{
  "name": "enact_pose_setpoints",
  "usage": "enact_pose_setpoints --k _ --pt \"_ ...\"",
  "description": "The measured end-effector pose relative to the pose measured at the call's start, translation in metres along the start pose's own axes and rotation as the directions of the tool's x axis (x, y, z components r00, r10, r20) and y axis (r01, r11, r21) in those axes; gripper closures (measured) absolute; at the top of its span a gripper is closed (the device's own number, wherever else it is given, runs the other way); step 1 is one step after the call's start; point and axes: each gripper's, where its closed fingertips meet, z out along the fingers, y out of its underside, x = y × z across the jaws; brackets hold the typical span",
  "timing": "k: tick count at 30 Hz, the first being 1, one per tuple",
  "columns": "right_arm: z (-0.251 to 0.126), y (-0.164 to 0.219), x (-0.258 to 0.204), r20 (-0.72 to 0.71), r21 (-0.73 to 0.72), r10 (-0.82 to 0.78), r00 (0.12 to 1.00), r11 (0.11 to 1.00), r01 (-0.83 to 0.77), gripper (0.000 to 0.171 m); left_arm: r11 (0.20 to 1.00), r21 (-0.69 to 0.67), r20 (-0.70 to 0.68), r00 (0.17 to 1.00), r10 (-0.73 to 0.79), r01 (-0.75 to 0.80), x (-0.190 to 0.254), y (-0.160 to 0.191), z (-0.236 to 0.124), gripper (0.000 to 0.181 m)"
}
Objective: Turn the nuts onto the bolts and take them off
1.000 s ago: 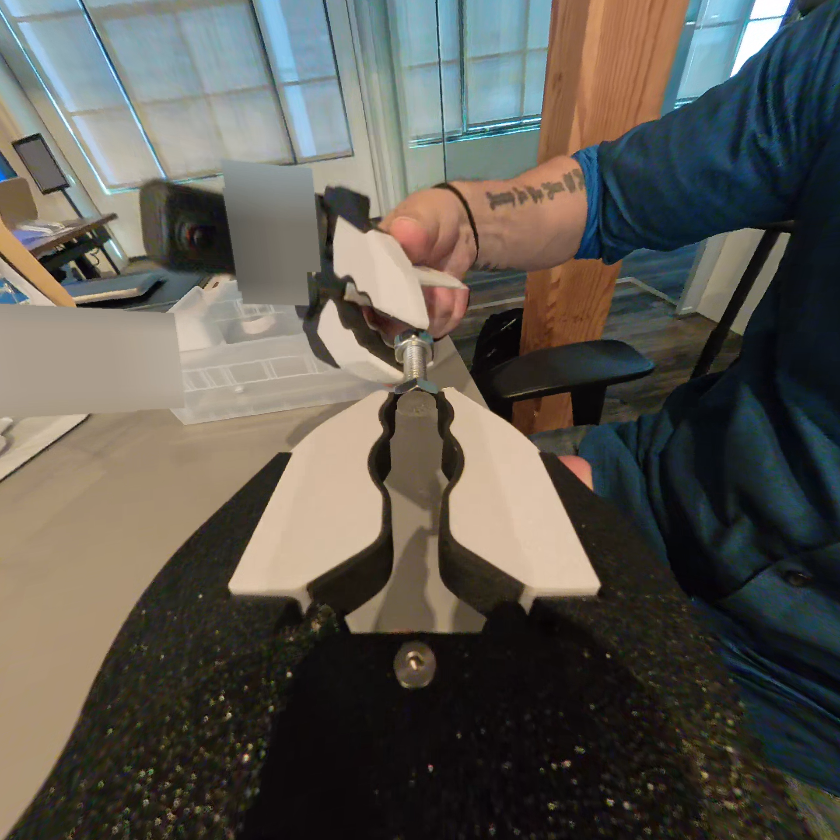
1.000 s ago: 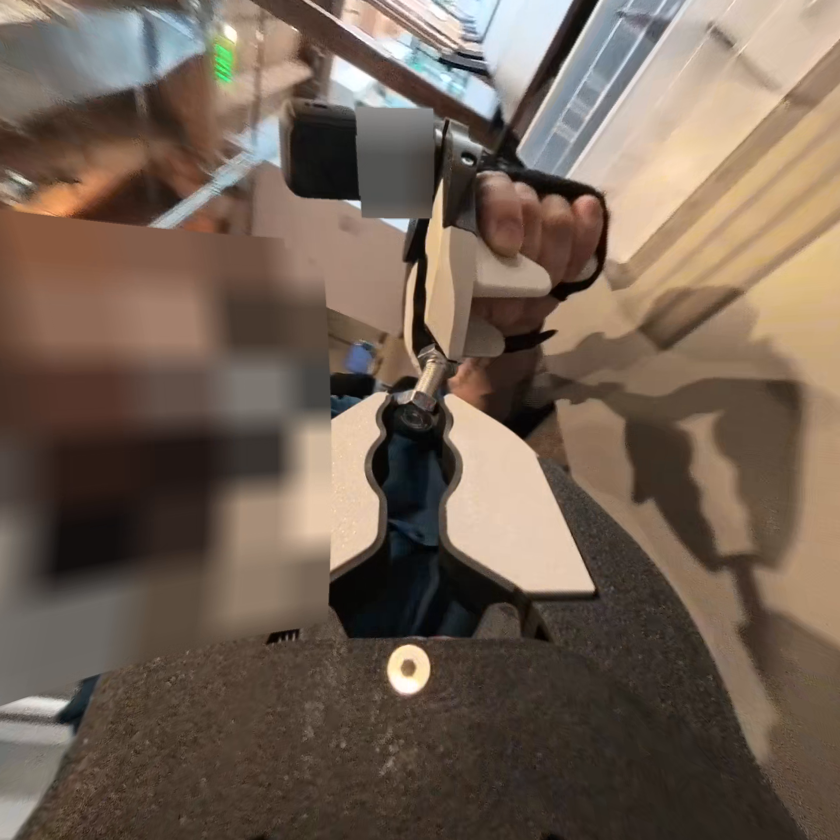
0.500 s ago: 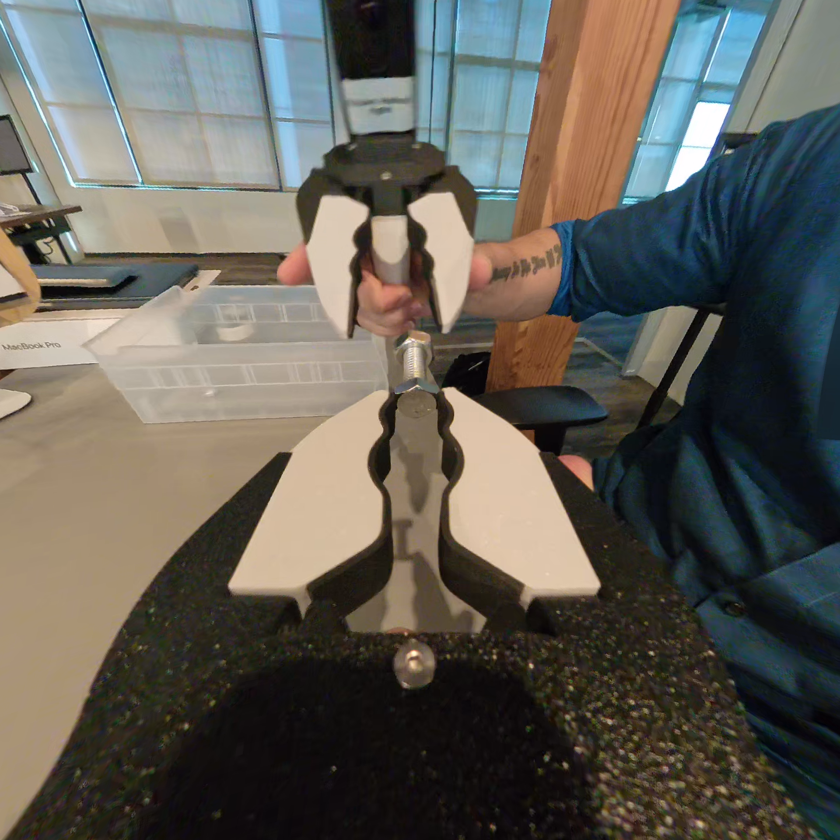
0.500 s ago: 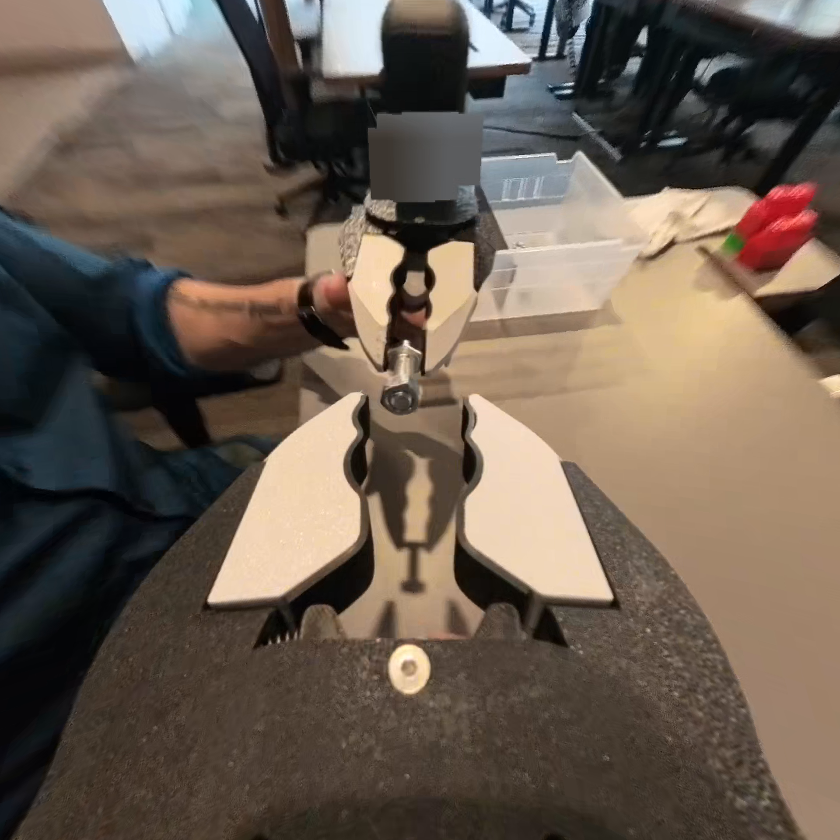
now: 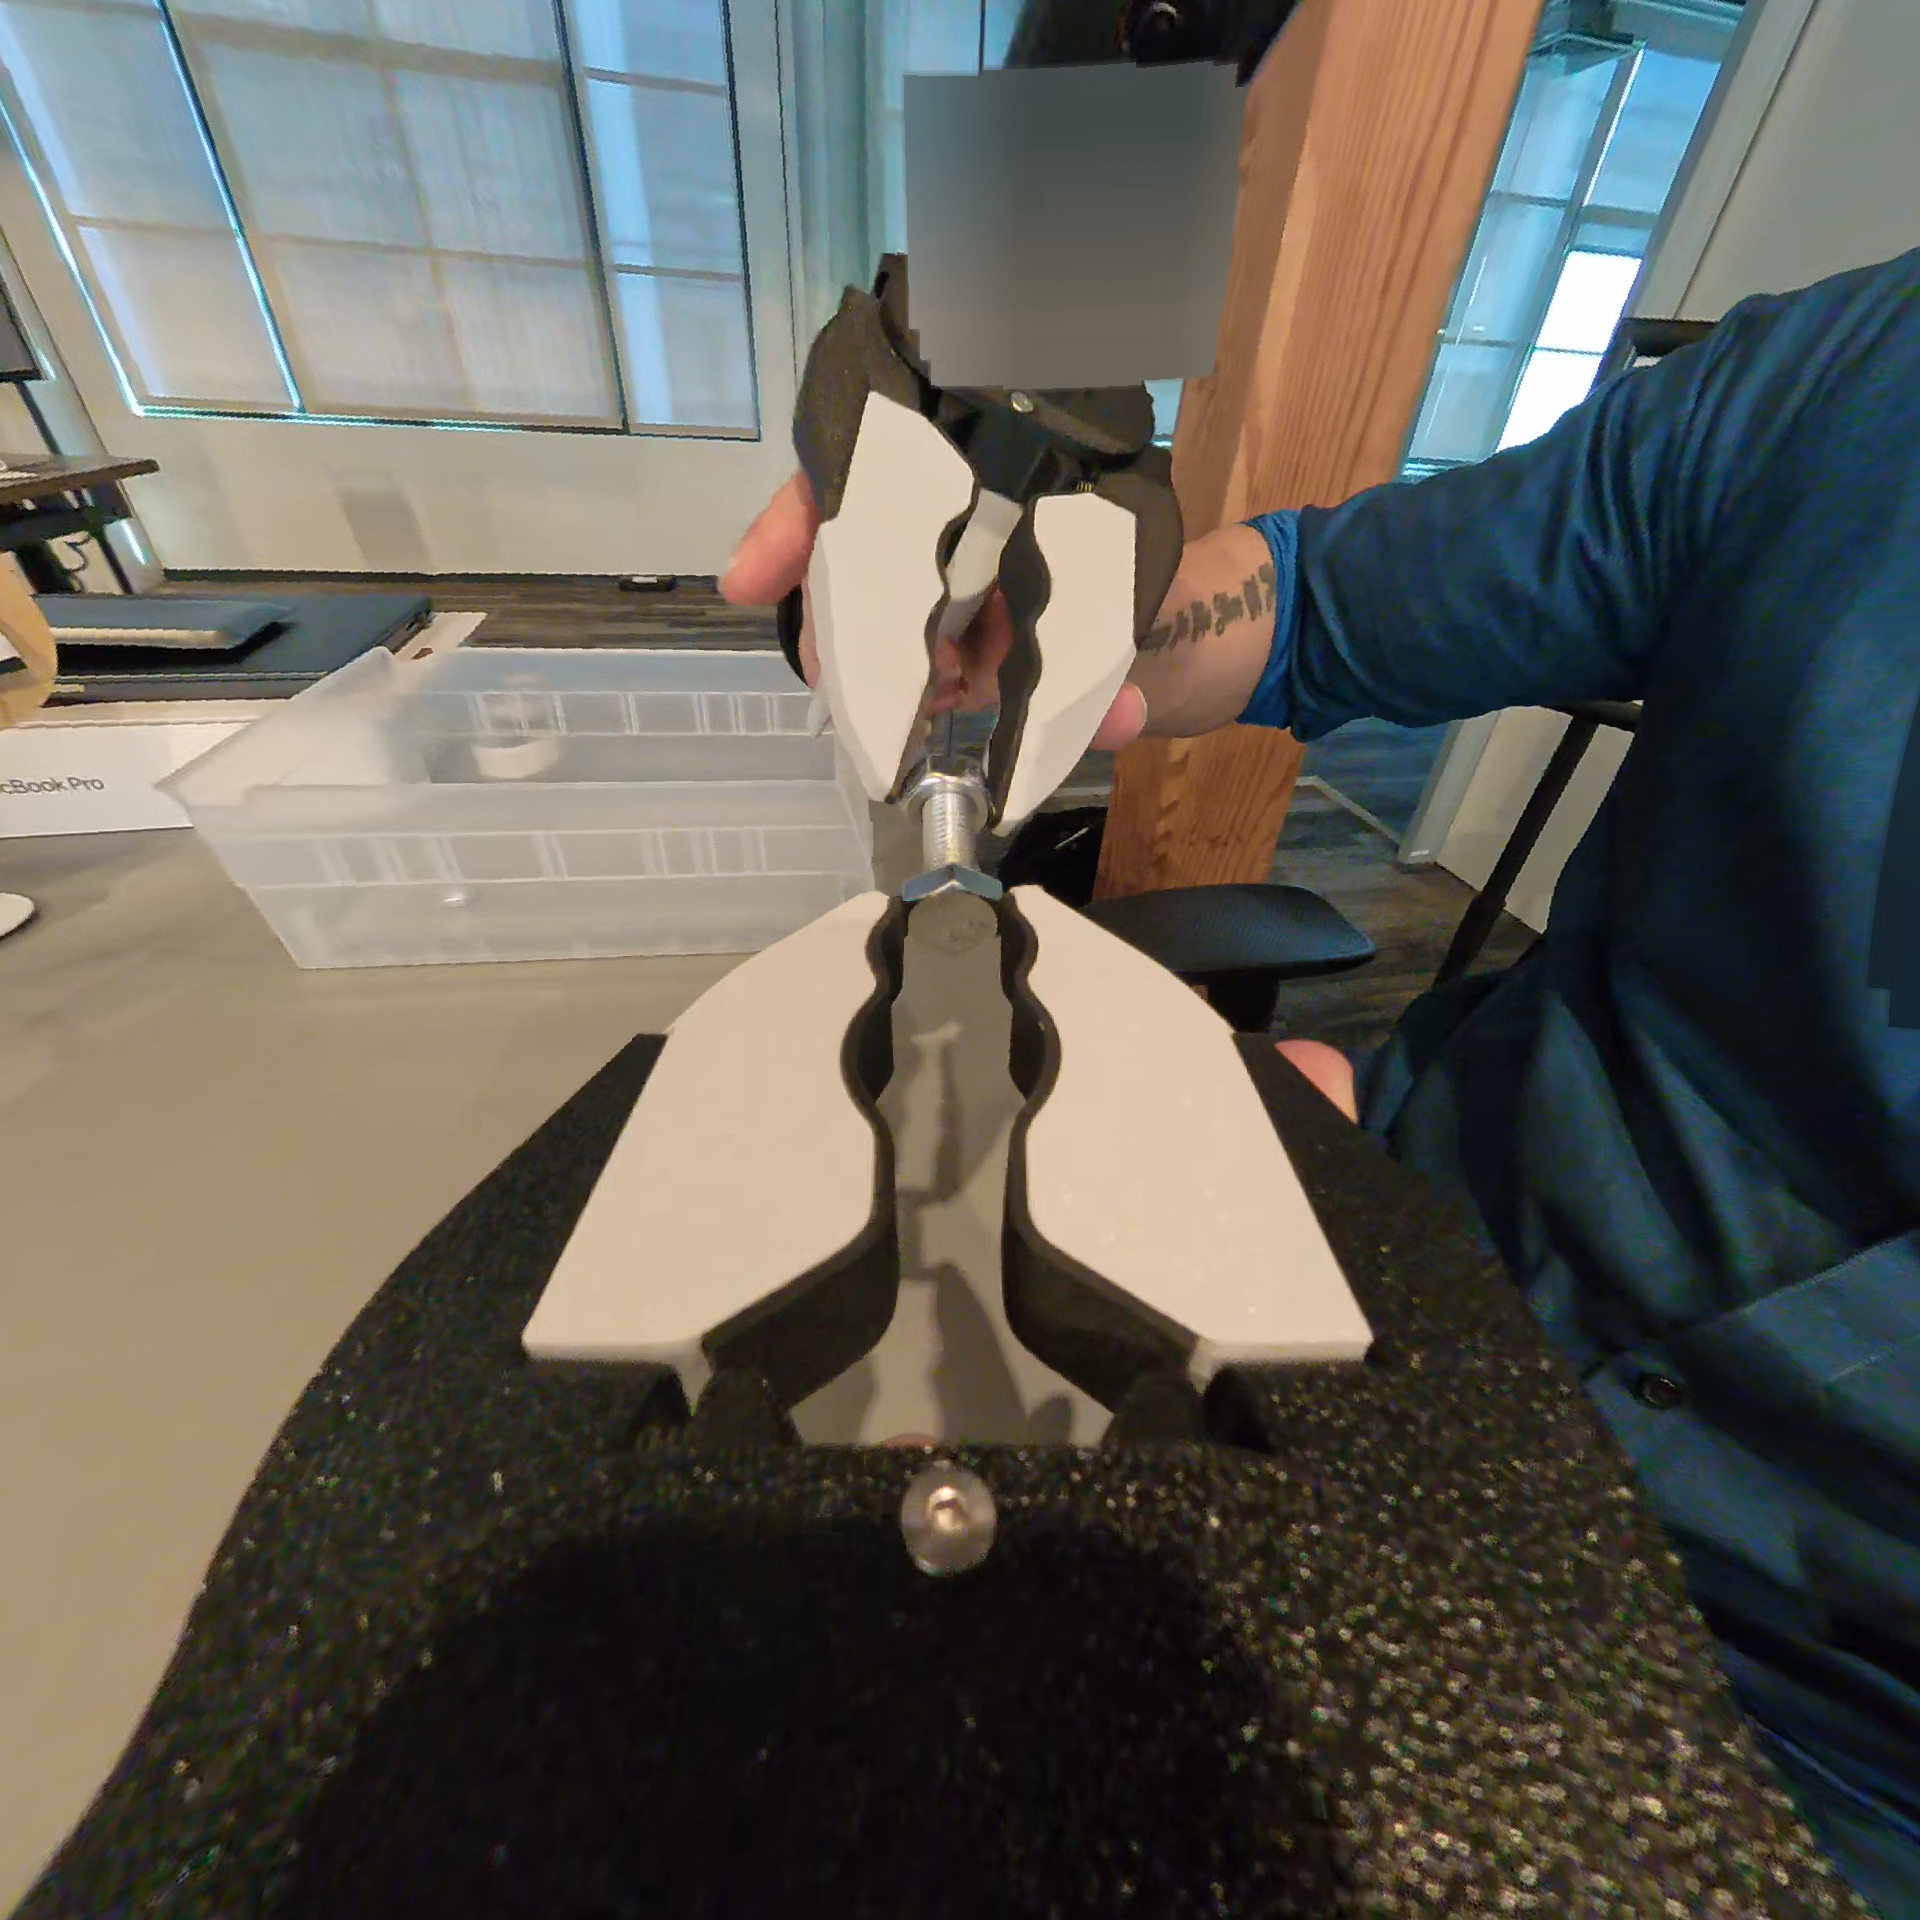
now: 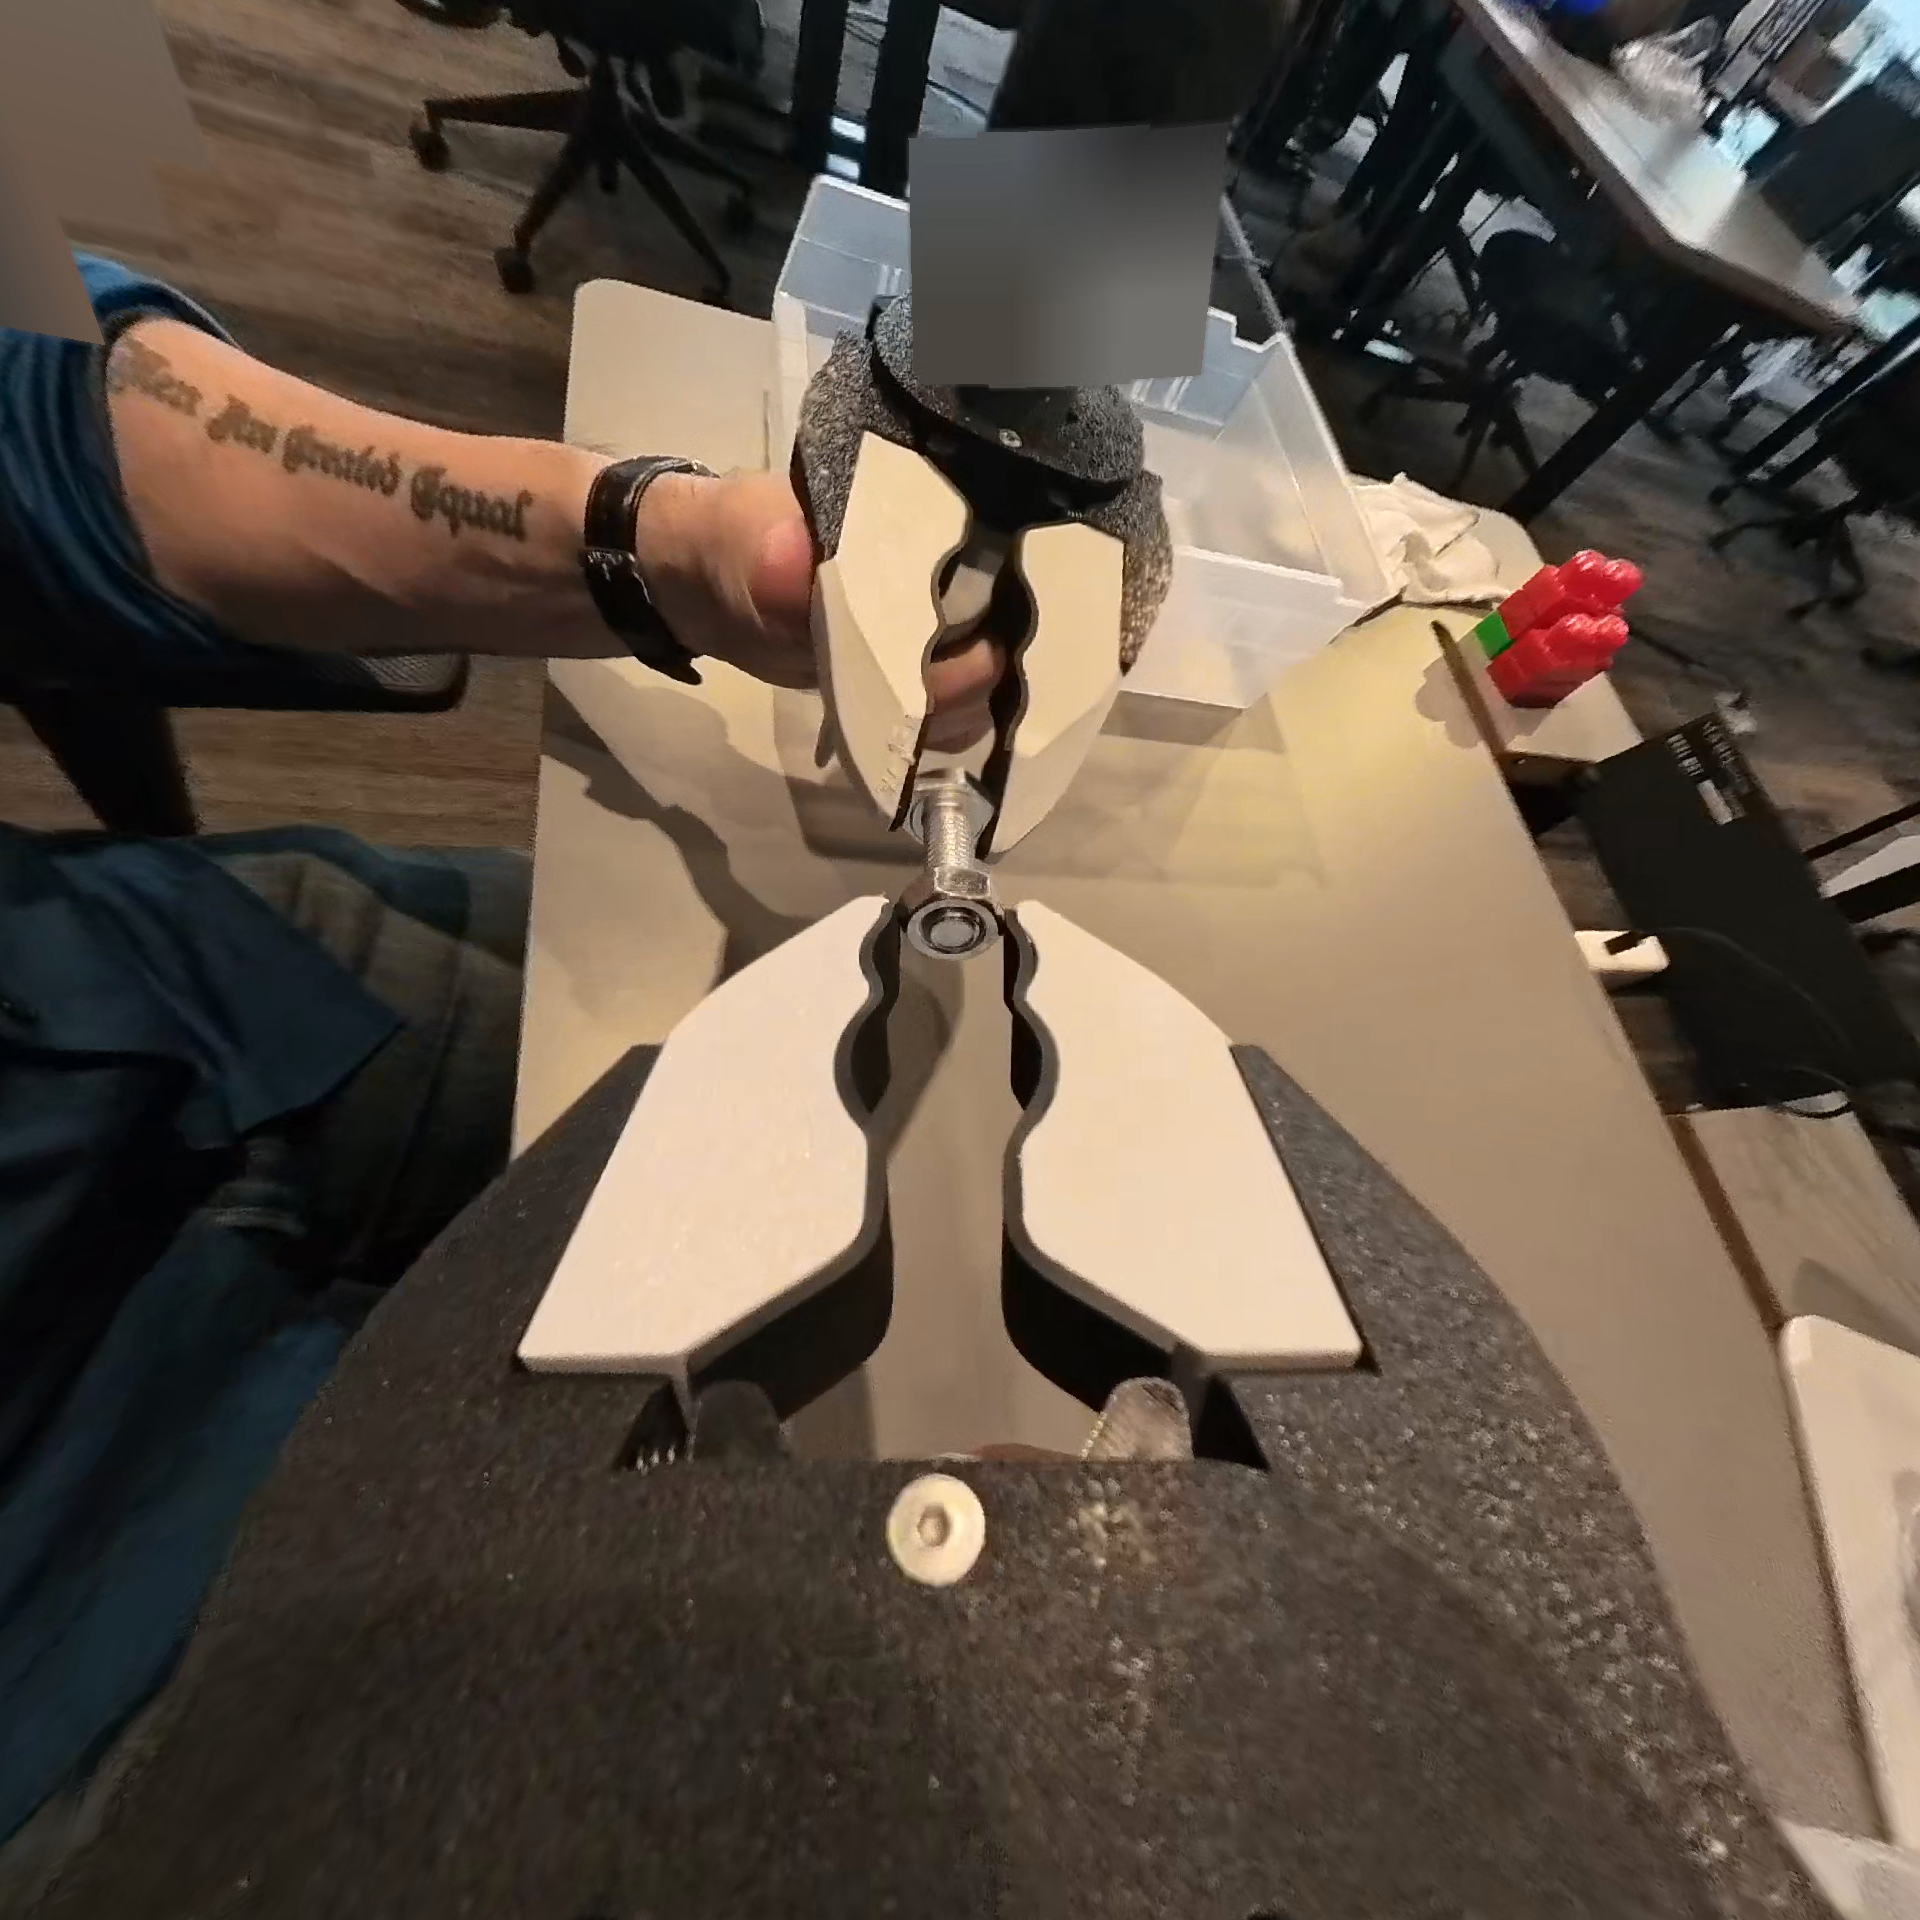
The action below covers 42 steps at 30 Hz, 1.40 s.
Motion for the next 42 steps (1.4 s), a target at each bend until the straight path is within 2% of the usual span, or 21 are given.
enact_pose_setpoints --k 2,4,7,9,13,16,18,20,21,23,25,27,29,31,34,38,42 --pt "0.0 0.0 -0.001 0.06 -0.003 0.13 0.99 0.992 -0.13 0.153 0.999 -0.017 0.015 0.999 0.029 -0.029 0.0 0.001 0.0 0.164" --pt "-0.004 0.0 -0.003 0.161 -0.02 0.326 0.932 0.945 -0.327 0.153 0.997 -0.042 0.035 0.998 0.061 -0.059 -0.001 0.002 0.0 0.164" --pt "-0.004 0.004 -0.004 0.307 -0.079 0.59 0.746 0.797 -0.598 0.153 0.992 -0.085 0.062 0.993 0.096 -0.091 -0.003 0.005 0.002 0.164" --pt "-0.004 0.006 -0.005 0.377 -0.115 0.693 0.615 0.693 -0.711 0.153 0.989 -0.101 0.069 0.991 0.114 -0.106 -0.003 0.007 0.003 0.164" --pt "-0.006 0.003 -0.008 0.526 -0.198 0.79 0.316 0.475 -0.857 0.153 0.986 -0.101 0.067 0.988 0.138 -0.131 0.0 0.006 0.004 0.164" --pt "-0.006 0.003 -0.008 0.593 -0.242 0.789 0.161 0.366 -0.898 0.153 0.983 -0.113 0.072 0.986 0.153 -0.144 0.001 0.006 0.004 0.164" --pt "-0.006 0.003 -0.009 0.613 -0.254 0.781 0.12 0.339 -0.906 0.153 0.983 -0.113 0.068 0.986 0.154 -0.146 0.001 0.007 0.004 0.164" --pt "-0.006 0.003 -0.009 0.618 -0.232 0.771 0.153 0.366 -0.901 0.153 0.984 -0.108 0.067 0.987 0.148 -0.14 0.0 0.007 0.004 0.164" --pt "-0.005 0.003 -0.008 0.611 -0.2 0.761 0.218 0.416 -0.887 0.152 0.987 -0.101 0.065 0.989 0.134 -0.128 0.0 0.007 0.005 0.164" --pt "-0.002 0.003 -0.001 0.547 -0.088 0.731 0.408 0.535 -0.84 0.136 0.992 -0.085 0.063 0.993 0.1 -0.094 -0.002 0.007 0.005 0.164" --pt "-0.003 0.006 0.007 0.414 0.02 0.64 0.647 0.704 -0.71 0.132 0.997 -0.062 0.04 0.998 0.039 -0.037 -0.001 0.007 0.004 0.164" --pt "-0.006 0.007 0.014 0.246 0.085 0.475 0.845 0.858 -0.507 0.132 0.999 -0.029 0.018 1.0 -0.015 0.016 -0.003 0.006 0.003 0.164" --pt "-0.008 0.006 0.017 0.073 0.087 0.251 0.965 0.963 -0.257 0.134 0.997 0.007 -0.013 0.997 -0.074 0.074 -0.005 0.003 0.001 0.164" --pt "-0.008 0.008 0.014 -0.053 0.029 0.033 0.998 0.999 -0.032 0.135 0.994 0.037 -0.029 0.994 -0.106 0.107 -0.007 0.002 -0.001 0.165" --pt "-0.001 0.012 0.008 -0.133 -0.063 -0.193 0.972 0.981 0.186 0.137 0.99 0.048 -0.044 0.991 -0.129 0.131 -0.008 0.002 -0.002 0.165" --pt "0.005 0.013 0.005 -0.165 -0.092 -0.278 0.946 0.96 0.266 0.146 0.99 0.037 -0.045 0.99 -0.134 0.135 -0.008 0.003 0.0 0.165" --pt "0.006 0.011 0.005 -0.149 -0.072 -0.253 0.956 0.967 0.244 0.154 0.99 0.026 -0.046 0.99 -0.134 0.135 -0.007 0.004 0.002 0.165"
